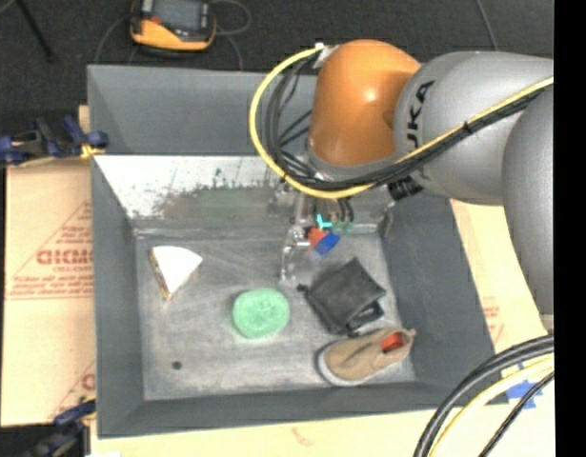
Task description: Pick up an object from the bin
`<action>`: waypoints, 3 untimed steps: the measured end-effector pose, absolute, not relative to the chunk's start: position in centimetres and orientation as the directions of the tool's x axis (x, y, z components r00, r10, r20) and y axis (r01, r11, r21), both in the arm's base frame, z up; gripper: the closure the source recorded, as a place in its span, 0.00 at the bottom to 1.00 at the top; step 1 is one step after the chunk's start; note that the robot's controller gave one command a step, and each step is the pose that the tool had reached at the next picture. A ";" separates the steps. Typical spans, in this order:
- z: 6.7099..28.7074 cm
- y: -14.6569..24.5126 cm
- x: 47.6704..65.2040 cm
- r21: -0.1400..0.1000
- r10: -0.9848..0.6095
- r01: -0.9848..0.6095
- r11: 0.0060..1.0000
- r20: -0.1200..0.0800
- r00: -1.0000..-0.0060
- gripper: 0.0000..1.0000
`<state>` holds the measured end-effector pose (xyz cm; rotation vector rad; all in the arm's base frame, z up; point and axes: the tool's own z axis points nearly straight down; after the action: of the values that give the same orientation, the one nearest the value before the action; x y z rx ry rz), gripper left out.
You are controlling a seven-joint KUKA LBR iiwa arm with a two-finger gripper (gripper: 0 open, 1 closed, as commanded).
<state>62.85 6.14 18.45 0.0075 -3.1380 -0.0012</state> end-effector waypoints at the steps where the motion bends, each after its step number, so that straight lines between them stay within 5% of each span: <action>1: 19.0 6.1 63.0 0.001 -0.004 -0.004 1.000 -0.005 -1.000 0.00; 2: 16.1 6.0 61.5 -0.001 -0.076 -0.076 0.997 -0.010 -0.997 0.00; 3: 7.4 2.4 60.0 0.000 -0.118 -0.118 0.993 -0.008 -0.993 1.00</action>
Offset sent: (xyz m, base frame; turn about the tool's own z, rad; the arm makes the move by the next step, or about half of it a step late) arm -0.0622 -0.0048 -0.1145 -0.2792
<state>60.03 2.41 7.41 0.1855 -3.1438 -0.0003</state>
